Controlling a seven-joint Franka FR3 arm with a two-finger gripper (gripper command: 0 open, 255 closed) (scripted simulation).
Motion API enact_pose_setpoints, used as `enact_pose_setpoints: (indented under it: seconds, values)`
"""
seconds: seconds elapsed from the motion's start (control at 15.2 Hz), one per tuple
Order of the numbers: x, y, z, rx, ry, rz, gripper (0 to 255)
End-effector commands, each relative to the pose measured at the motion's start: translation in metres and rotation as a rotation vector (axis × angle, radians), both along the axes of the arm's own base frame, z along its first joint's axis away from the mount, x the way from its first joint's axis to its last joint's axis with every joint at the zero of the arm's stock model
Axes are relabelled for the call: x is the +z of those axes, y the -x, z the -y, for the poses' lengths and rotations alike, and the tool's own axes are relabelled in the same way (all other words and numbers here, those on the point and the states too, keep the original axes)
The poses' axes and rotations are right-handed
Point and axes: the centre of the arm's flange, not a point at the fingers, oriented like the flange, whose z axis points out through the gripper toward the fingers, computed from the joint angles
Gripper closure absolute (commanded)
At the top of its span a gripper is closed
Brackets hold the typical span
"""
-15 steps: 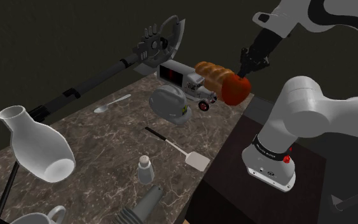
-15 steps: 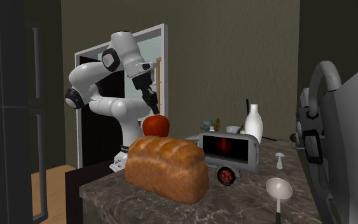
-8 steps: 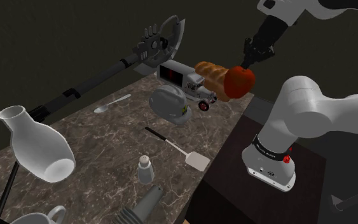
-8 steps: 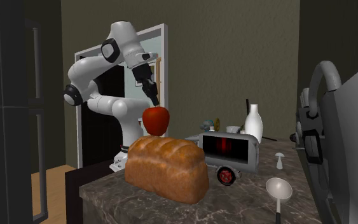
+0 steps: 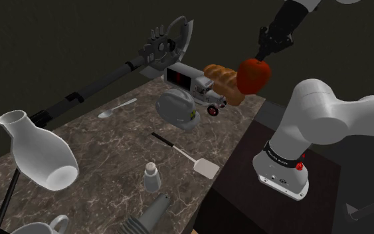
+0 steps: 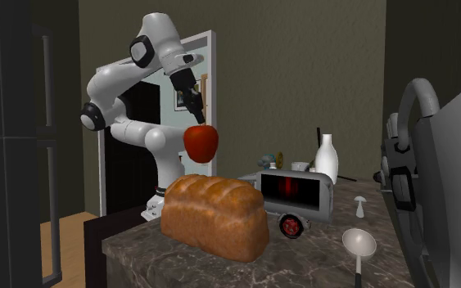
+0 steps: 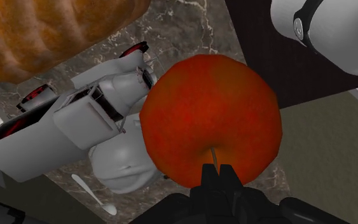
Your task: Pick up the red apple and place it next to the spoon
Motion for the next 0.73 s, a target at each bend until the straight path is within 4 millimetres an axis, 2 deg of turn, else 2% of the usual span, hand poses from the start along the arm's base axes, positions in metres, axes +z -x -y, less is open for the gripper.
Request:
enact_pose_setpoints:
  seconds: [0.0, 0.53, 0.66]
  values:
    - [0.011, 0.001, 0.000, 0.000, 0.000, 0.000, 255]
    - [0.051, 0.001, 0.000, 0.000, 0.000, 0.000, 255]
    - [0.052, -0.016, -0.020, 0.000, 0.000, 0.000, 255]
